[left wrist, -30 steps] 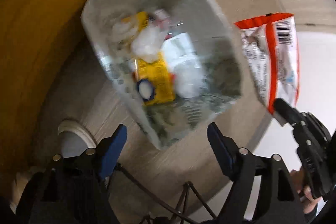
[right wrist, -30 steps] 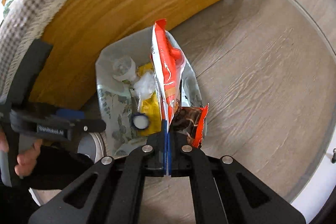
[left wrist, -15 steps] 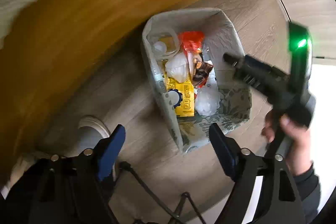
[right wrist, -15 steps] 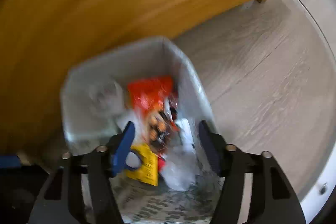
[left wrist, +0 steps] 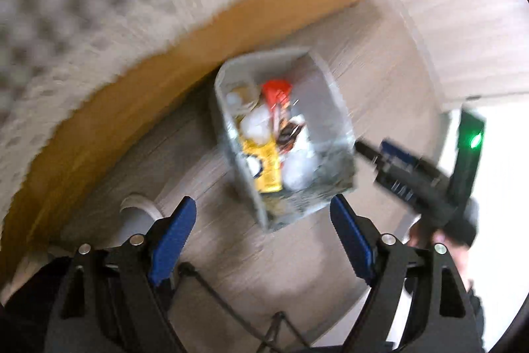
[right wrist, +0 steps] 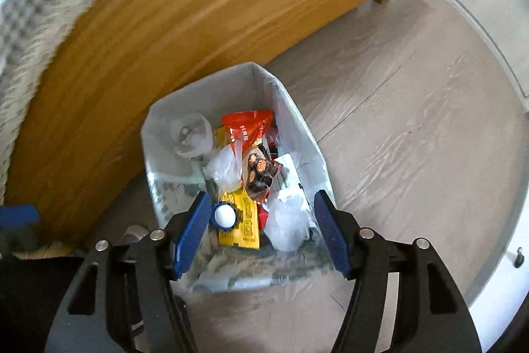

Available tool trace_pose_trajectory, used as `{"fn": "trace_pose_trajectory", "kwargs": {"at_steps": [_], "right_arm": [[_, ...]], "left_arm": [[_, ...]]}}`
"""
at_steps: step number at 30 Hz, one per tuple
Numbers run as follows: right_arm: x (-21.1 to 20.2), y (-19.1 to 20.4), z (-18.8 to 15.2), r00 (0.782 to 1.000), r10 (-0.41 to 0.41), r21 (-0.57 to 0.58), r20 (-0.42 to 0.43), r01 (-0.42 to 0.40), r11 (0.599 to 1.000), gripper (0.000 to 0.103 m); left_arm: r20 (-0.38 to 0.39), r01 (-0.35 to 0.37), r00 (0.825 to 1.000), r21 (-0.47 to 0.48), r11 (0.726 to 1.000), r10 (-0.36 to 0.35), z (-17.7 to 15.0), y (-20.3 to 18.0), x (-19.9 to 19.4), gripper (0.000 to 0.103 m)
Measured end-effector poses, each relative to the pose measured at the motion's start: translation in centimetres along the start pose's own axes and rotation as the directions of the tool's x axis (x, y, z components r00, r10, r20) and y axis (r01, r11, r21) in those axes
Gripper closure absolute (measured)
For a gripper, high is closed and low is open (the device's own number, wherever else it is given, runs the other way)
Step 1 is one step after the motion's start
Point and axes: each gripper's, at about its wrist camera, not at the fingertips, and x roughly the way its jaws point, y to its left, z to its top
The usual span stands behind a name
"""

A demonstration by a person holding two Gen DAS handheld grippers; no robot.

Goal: Collect trash
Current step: 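Move both tools back over the bed toward the blue box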

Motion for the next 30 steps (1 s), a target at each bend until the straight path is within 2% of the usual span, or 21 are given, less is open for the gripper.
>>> {"fn": "trace_pose_trajectory", "kwargs": {"at_steps": [2,4,7,8,9,11,14,16,17,20,21,23,24,27,29,30], "right_arm": [[-2.1,0.7,-0.3,1.0,-0.005,-0.023,0.029,0.006,1.0,0.04],[-4.5,1.7,-0.3,0.997,-0.014,-0.057,0.073,0.018,0.998,0.04],[-8.0,3.5,-0.3,0.989,-0.011,-0.092,0.148,0.024,0.995,0.04],[-9.0,4.2,-0.2,0.985,-0.005,-0.097,0.171,0.022,0.995,0.036],[-10.5,5.2,0.0,0.978,0.008,-0.108,0.208,0.015,0.994,0.033],[-12.8,7.3,0.6,0.964,0.039,-0.139,0.262,-0.002,0.99,0.033],[-15.5,10.9,1.4,0.944,0.079,-0.196,0.32,-0.016,0.981,0.033],[-16.8,13.7,2.1,0.931,0.106,-0.247,0.35,-0.018,0.969,0.033],[-17.5,15.4,2.4,0.924,0.116,-0.275,0.365,-0.012,0.961,0.033],[-18.6,19.3,3.1,0.908,0.16,-0.343,0.388,-0.02,0.939,0.033],[-18.7,20.4,3.2,0.904,0.173,-0.357,0.391,-0.024,0.934,0.033],[-18.7,23.2,3.8,0.898,0.201,-0.394,0.391,-0.034,0.918,0.033],[-18.6,24.2,4.1,0.897,0.208,-0.406,0.389,-0.036,0.913,0.033],[-18.1,28.0,4.9,0.894,0.246,-0.452,0.375,-0.055,0.89,0.033],[-17.6,29.7,5.6,0.893,0.264,-0.475,0.364,-0.066,0.878,0.033],[-17.3,30.5,6.0,0.893,0.273,-0.485,0.357,-0.072,0.872,0.033]], "left_arm": [[0.075,0.037,0.997,-0.011,0.999,-0.036,-0.6,0.3,-2.9,0.023],[0.167,0.071,0.984,-0.006,0.997,-0.069,-1.6,0.9,-6.6,0.023],[0.268,0.065,0.962,-0.013,0.998,-0.059,-3.0,2.0,-11.2,0.023],[0.299,0.062,0.953,-0.02,0.998,-0.054,-3.4,2.4,-12.6,0.022],[0.348,0.072,0.936,-0.024,0.997,-0.059,-4.1,3.3,-14.9,0.022],[0.404,0.061,0.914,-0.04,0.997,-0.039,-4.9,4.5,-17.7,0.019],[0.505,0.037,0.863,-0.074,0.997,0.006,-6.1,6.9,-22.4,0.018],[0.561,-0.001,0.825,-0.119,0.993,0.068,-6.7,8.9,-25.3,0.018],[0.577,-0.016,0.811,-0.139,0.99,0.094,-6.8,9.7,-26.2,0.017],[0.627,-0.046,0.752,-0.257,0.965,0.203,-7.2,13.5,-29.3,0.016],[0.647,-0.032,0.721,-0.327,0.945,0.248,-7.3,15.7,-30.6,0.01],[0.655,-0.003,0.688,-0.426,0.905,0.311,-7.3,18.9,-32.0,0.007],[0.649,0.017,0.674,-0.491,0.871,0.353,-7.0,21.2,-32.9,0.007],[0.609,0.065,0.659,-0.63,0.774,0.441,-5.2,27.3,-35.1,0.007],[0.581,0.079,0.634,-0.706,0.704,0.511,-3.6,31.1,-36.7,0.007],[0.555,0.083,0.613,-0.753,0.652,0.562,-2.6,33.4,-37.6,0.007]]}}
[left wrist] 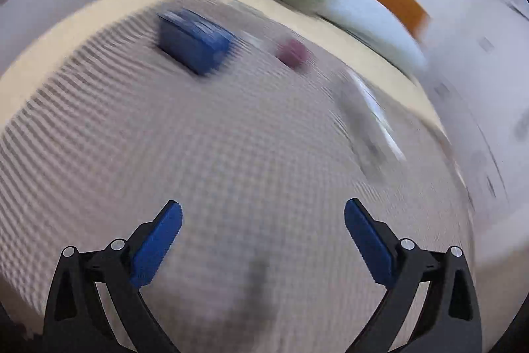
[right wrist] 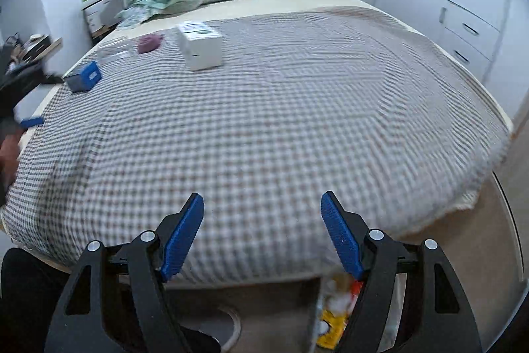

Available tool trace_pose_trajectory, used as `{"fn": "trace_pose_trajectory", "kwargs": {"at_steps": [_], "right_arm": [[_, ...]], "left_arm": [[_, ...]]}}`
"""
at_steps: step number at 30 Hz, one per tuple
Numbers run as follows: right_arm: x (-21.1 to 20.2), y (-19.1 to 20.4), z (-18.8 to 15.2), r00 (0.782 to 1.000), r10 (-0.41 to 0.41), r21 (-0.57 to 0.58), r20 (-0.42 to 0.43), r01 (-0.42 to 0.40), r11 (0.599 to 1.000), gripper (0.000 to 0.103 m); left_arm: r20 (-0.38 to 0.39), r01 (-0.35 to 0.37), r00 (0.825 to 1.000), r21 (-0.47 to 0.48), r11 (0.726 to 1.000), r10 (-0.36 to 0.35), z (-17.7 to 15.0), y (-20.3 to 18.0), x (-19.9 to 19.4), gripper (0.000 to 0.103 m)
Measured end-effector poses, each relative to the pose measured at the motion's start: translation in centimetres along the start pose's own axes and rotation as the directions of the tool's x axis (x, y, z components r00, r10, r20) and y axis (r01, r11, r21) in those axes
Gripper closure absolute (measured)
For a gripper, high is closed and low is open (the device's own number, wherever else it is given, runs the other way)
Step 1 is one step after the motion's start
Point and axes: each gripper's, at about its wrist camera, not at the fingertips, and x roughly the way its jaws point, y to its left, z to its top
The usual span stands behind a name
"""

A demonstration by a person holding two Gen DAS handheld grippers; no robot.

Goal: Collect trash
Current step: 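Move both tools back over the bed toward the blue box, then grasp the blue supplement box with the left tool while the right tool grasps the milk carton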

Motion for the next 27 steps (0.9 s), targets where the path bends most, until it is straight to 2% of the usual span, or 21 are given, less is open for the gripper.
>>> {"fn": "trace_pose_trajectory", "kwargs": {"at_steps": [2,3,4,7,10,13,14,15,16,17,18,19,20,21,22,23,24,25,27], "right_arm": [[1.4,1.4,1.6,0.999,0.036,-0.018,-0.006,-0.036,0.999,0.033],[2.0,2.0,2.4,0.999,0.047,-0.026,-0.007,-0.047,0.999,0.033],[2.7,2.5,3.5,0.998,0.059,-0.038,-0.005,-0.059,0.998,0.033],[4.7,4.2,7.3,0.995,0.096,-0.062,0.01,-0.096,0.993,0.033],[6.7,5.8,10.6,0.991,0.132,-0.095,0.028,-0.129,0.987,0.033],[9.4,7.4,13.8,0.989,0.143,-0.161,0.032,-0.137,0.977,0.033],[10.2,7.7,14.6,0.99,0.139,-0.177,0.028,-0.132,0.975,0.033],[11.8,8.2,15.8,0.991,0.135,-0.196,0.015,-0.13,0.972,0.033],[13.2,8.4,16.7,0.991,0.135,-0.206,-0.001,-0.132,0.97,0.033],[14.3,8.5,17.4,0.991,0.135,-0.209,-0.014,-0.135,0.969,0.033],[15.6,8.8,18.1,0.99,0.138,-0.212,-0.031,-0.141,0.967,0.033],[17.5,9.2,19.0,0.988,0.146,-0.213,-0.05,-0.154,0.965,0.033],[18.5,9.2,19.4,0.988,0.144,-0.211,-0.057,-0.153,0.966,0.033],[20.2,9.5,20.1,0.989,0.132,-0.211,-0.067,-0.144,0.967,0.031],[21.5,10.0,20.6,0.989,0.129,-0.223,-0.069,-0.141,0.965,0.03],[22.2,10.4,21.1,0.99,0.13,-0.231,-0.052,-0.138,0.963,0.03],[23.3,10.7,21.8,0.992,0.126,-0.235,-0.019,-0.127,0.964,0.026],[24.3,10.9,22.3,0.993,0.114,-0.233,-0.012,-0.114,0.966,0.02],[26.4,10.9,23.5,0.997,0.076,-0.196,-0.014,-0.078,0.978,0.017]], "left_arm": [[0.046,-0.112,0.992,-0.093,0.989,0.117,3.8,1.1,2.4,0.007],[0.071,-0.163,0.982,-0.157,0.974,0.175,6.4,1.4,4.4,0.007],[0.083,-0.185,0.976,-0.18,0.966,0.202,8.0,1.4,5.8,0.007],[0.047,-0.286,0.952,-0.227,0.931,0.304,13.1,1.5,10.9,0.007],[-0.004,-0.345,0.933,-0.289,0.893,0.359,16.1,2.0,14.8,0.007],[-0.089,-0.387,0.92,-0.347,0.854,0.38,17.3,3.0,18.1,0.007],[-0.109,-0.391,0.92,-0.355,0.849,0.378,17.1,3.1,18.9,0.007],[-0.117,-0.378,0.925,-0.36,0.853,0.361,17.0,3.7,19.2,0.014],[-0.096,-0.349,0.936,-0.345,0.871,0.338,16.7,4.0,18.8,0.019],[-0.082,-0.324,0.946,-0.312,0.893,0.315,16.4,4.1,18.3,0.023],[-0.081,-0.272,0.962,-0.227,0.935,0.26,15.7,4.2,17.3,0.028],[-0.093,-0.195,0.978,-0.111,0.975,0.185,14.8,4.0,16.2,0.029],[-0.113,-0.117,0.986,0.02,0.993,0.119,13.7,3.6,15.2,0.032],[-0.09,-0.084,0.991,0.195,0.977,0.103,12.0,3.2,13.4,0.041],[-0.024,-0.135,0.988,0.322,0.937,0.151,10.3,3.2,11.7,0.04],[0.006,-0.155,0.986,0.394,0.906,0.166,9.2,3.5,10.7,0.042],[-0.012,-0.127,0.989,0.44,0.889,0.147,8.2,4.2,9.9,0.042],[-0.036,-0.095,0.991,0.457,0.884,0.125,7.5,4.7,9.6,0.043],[-0.029,-0.085,0.993,0.488,0.869,0.113,6.9,5.2,9.1,0.043]]}}
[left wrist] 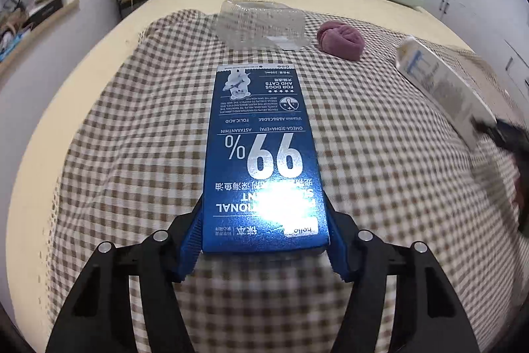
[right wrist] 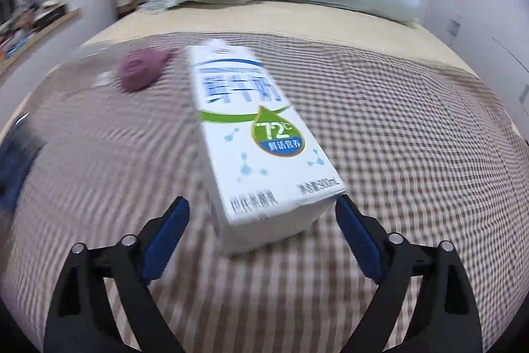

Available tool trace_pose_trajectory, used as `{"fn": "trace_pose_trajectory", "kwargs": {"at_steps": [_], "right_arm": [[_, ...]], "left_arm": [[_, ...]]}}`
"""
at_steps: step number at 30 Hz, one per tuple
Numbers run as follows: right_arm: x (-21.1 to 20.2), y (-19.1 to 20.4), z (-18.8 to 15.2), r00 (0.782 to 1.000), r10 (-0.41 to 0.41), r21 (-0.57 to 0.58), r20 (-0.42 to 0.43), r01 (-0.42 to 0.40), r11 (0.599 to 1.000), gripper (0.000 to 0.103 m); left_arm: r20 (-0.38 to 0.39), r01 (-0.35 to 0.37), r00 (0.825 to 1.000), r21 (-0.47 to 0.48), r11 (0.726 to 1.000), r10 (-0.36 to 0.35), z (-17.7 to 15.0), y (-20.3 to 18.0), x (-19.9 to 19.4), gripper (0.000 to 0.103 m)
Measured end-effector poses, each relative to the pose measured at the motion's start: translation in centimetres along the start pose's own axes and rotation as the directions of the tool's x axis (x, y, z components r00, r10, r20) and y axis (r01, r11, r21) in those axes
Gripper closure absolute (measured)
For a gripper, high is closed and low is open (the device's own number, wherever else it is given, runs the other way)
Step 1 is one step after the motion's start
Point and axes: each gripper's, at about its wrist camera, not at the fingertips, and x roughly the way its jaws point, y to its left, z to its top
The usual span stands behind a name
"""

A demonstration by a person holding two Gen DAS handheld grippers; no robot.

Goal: Collect trash
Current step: 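Grasp the blue supplement box with the left tool while the right tool grasps the milk carton, then carry box and milk carton to the wastebasket and open both tools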

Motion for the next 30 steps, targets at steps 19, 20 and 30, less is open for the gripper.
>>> {"fn": "trace_pose_trajectory", "kwargs": {"at_steps": [19,20,30], "right_arm": [[7.1,-4.2,6.3,0.95,0.287,-0.003,-0.124,-0.29,0.957,0.017],[7.2,-4.2,6.5,0.948,0.295,0.002,-0.122,-0.297,0.955,0.017],[-5.2,-2.9,-6.7,0.986,0.157,0.109,-0.05,-0.151,0.983,0.032]], "left_arm": [[0.021,0.065,0.998,-0.071,0.995,-0.064,-1.5,0.6,-0.1,0.042],[0.024,0.068,0.997,-0.071,0.995,-0.067,-1.6,0.6,-0.3,0.042],[0.097,0.144,0.986,-0.092,0.985,-0.135,-5.1,-2.6,-6.9,0.044]]}}
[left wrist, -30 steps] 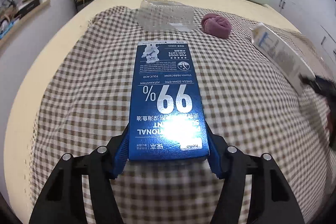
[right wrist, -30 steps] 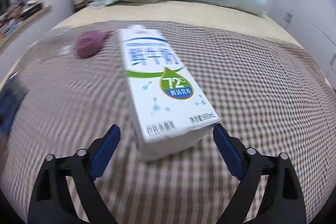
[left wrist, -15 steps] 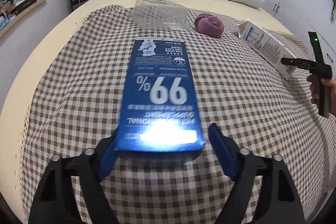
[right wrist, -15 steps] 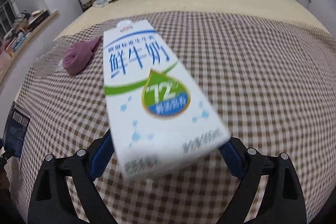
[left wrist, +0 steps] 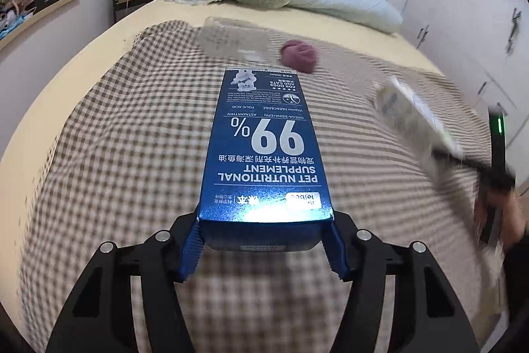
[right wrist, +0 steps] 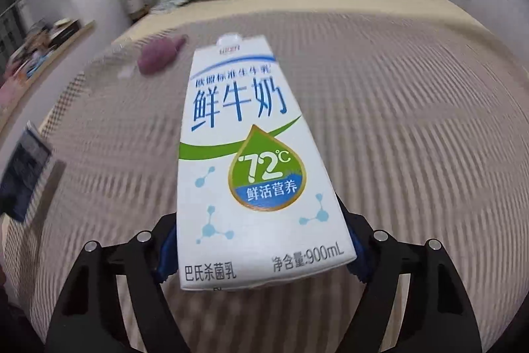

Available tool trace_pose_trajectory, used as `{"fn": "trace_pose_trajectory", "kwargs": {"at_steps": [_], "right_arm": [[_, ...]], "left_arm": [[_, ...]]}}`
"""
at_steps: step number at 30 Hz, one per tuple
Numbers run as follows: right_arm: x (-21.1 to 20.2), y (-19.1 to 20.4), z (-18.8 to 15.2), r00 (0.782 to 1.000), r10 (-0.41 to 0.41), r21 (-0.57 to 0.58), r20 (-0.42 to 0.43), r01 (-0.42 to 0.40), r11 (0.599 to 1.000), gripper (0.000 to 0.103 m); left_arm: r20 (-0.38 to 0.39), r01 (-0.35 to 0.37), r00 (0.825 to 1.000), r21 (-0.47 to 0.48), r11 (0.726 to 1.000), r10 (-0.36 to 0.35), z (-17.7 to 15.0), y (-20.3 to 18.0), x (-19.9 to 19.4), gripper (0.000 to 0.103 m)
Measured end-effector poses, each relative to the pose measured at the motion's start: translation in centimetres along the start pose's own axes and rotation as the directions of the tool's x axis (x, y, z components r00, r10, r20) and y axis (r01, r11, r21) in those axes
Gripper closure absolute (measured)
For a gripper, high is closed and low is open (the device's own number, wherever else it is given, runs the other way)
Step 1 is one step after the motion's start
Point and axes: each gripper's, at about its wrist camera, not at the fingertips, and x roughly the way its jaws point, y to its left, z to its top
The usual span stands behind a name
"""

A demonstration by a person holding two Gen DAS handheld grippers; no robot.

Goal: Collect trash
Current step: 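Carry box and milk carton to the wastebasket and open both tools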

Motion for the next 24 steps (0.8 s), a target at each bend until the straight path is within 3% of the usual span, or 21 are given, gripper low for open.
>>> {"fn": "trace_pose_trajectory", "kwargs": {"at_steps": [1,5,8,11,14,17,18,19,21,23,24], "right_arm": [[-3.2,0.0,-3.0,0.998,-0.056,0.033,0.027,0.055,0.998,0.033],[-12.5,-0.8,-10.5,0.992,-0.127,0.118,0.006,0.126,0.985,0.034],[-18.8,-3.1,-15.5,0.983,-0.184,0.202,-0.006,0.181,0.963,0.034],[-24.9,-5.3,-21.2,0.965,-0.262,0.266,-0.025,0.259,0.929,0.034],[-30.4,-8.2,-27.4,0.942,-0.328,0.343,-0.067,0.33,0.879,0.034],[-34.1,-10.9,-34.2,0.914,-0.383,0.42,-0.131,0.401,0.814,0.034],[-35.1,-11.8,-36.3,0.911,-0.385,0.448,-0.147,0.408,0.795,0.034],[-35.6,-12.5,-38.4,0.909,-0.38,0.48,-0.168,0.413,0.774,0.034],[-36.0,-13.7,-41.8,0.905,-0.373,0.524,-0.202,0.422,0.74,0.034],[-35.4,-14.7,-44.7,0.909,-0.347,0.569,-0.23,0.415,0.71,0.034],[-35.0,-15.5,-46.3,0.912,-0.331,0.59,-0.242,0.409,0.696,0.034]], "left_arm": [[-0.001,0.007,1.0,0.0,1.0,-0.007,-0.8,-0.8,-1.0,0.044],[-0.024,0.07,0.997,-0.016,0.997,-0.07,-3.6,-4.1,-4.3,0.044],[-0.035,0.116,0.993,0.029,0.993,-0.115,-6.4,-7.9,-7.1,0.044],[-0.063,0.206,0.977,0.077,0.976,-0.201,-9.5,-12.5,-9.8,0.044],[-0.108,0.318,0.947,0.154,0.935,-0.304,-13.1,-17.8,-11.9,0.044],[-0.221,0.415,0.903,0.234,0.879,-0.368,-17.8,-23.6,-12.6,0.044],[-0.298,0.469,0.87,0.25,0.847,-0.393,-20.2,-26.1,-12.5,0.044],[-0.343,0.494,0.85,0.258,0.83,-0.399,-21.6,-27.5,-12.3,0.044],[-0.47,0.552,0.793,0.286,0.783,-0.387,-25.6,-31.4,-11.4,0.044],[-0.559,0.583,0.748,0.294,0.758,-0.359,-28.3,-34.0,-10.0,0.044],[-0.623,0.59,0.716,0.297,0.751,-0.315,-30.2,-36.0,-8.4,0.044]]}}
